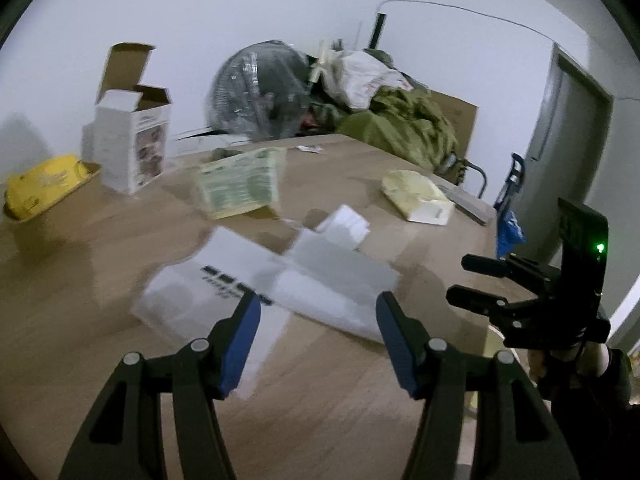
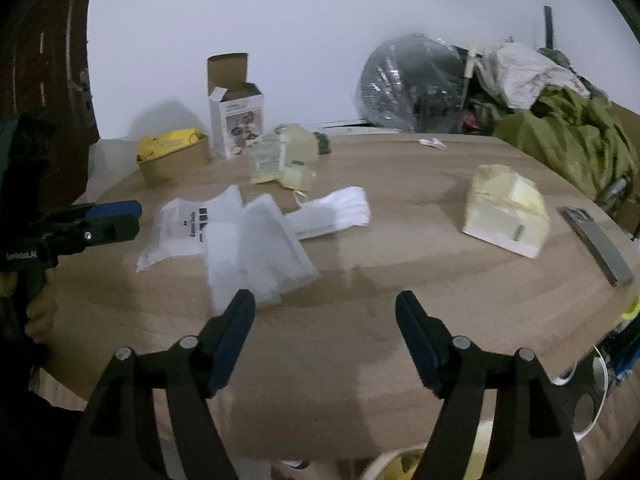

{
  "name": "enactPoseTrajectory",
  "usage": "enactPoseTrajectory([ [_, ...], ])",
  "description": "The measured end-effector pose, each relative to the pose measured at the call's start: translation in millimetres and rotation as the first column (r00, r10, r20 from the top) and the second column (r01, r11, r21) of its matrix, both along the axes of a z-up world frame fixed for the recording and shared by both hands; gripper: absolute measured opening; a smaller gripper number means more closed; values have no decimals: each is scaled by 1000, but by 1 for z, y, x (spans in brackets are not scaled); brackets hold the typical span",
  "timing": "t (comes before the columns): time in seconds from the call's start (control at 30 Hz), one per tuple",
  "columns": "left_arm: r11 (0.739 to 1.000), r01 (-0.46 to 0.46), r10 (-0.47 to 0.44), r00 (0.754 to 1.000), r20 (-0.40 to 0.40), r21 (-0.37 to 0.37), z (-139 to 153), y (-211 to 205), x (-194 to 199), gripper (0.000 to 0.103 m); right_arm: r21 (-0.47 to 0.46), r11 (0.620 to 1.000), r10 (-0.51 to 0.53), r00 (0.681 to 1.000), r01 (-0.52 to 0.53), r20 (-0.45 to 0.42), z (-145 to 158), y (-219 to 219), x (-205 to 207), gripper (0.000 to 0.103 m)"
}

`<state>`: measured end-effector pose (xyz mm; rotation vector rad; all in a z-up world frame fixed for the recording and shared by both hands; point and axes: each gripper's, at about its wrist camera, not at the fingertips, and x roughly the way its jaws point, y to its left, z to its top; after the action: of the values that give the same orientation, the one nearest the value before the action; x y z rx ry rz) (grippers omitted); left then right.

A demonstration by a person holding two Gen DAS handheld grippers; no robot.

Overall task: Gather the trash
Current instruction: 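Move the right tool to the table and grasp the clear plastic sleeve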

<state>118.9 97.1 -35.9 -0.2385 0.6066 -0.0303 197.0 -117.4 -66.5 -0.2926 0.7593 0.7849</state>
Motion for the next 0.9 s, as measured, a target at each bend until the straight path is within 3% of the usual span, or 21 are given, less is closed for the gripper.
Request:
enactPoseTrajectory([
  [0.27, 997, -82, 82, 997, -2, -15, -1, 23, -13, 60, -27, 995, 92, 996, -92, -24, -11, 43, 8, 81],
  [0.53, 987, -160, 160, 987, -21, -26, -4, 43, -23, 60, -103, 975, 192, 980, -196, -48, -22, 90, 17, 83],
  [0.67, 978, -204, 203, 978, -41, -31, -7, 54, -26, 60, -134, 960, 237, 968, -246, -80, -29, 115, 21, 89],
  [0.9, 972, -233, 230, 970, -85, -36, -13, 58, -19, 60, -198, 938, 263, 957, -283, -122, -47, 130, 24, 89],
])
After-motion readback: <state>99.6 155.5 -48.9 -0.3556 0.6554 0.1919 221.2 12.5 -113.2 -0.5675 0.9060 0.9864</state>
